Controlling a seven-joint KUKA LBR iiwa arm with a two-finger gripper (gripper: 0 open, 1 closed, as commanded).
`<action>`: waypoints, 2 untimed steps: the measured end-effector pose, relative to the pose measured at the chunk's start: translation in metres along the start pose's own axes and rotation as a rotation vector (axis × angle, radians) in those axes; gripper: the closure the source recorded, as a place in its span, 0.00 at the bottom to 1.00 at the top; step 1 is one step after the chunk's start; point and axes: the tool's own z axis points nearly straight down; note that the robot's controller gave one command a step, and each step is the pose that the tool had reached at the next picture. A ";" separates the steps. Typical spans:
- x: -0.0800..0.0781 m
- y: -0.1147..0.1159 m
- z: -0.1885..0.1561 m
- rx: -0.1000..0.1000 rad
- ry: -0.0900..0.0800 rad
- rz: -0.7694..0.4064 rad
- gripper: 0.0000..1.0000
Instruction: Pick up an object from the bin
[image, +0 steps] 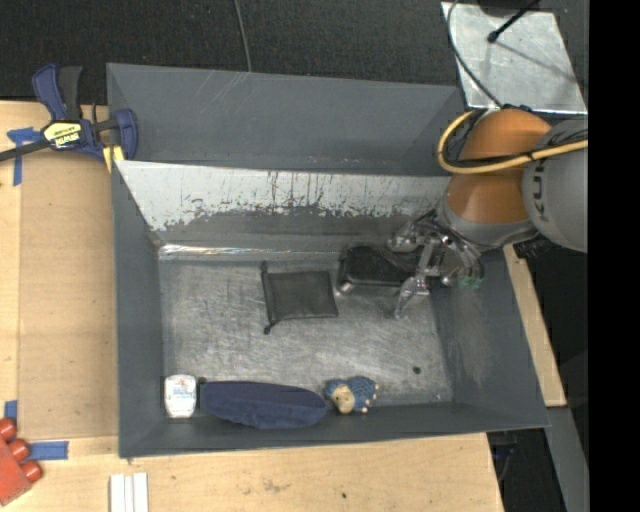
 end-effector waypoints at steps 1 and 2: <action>0.002 0.018 0.005 0.011 -0.002 0.142 0.00; 0.002 0.015 0.004 0.004 0.002 0.145 0.00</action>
Offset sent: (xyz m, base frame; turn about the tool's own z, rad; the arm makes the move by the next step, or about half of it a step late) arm -0.0027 0.0271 -0.0124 0.1359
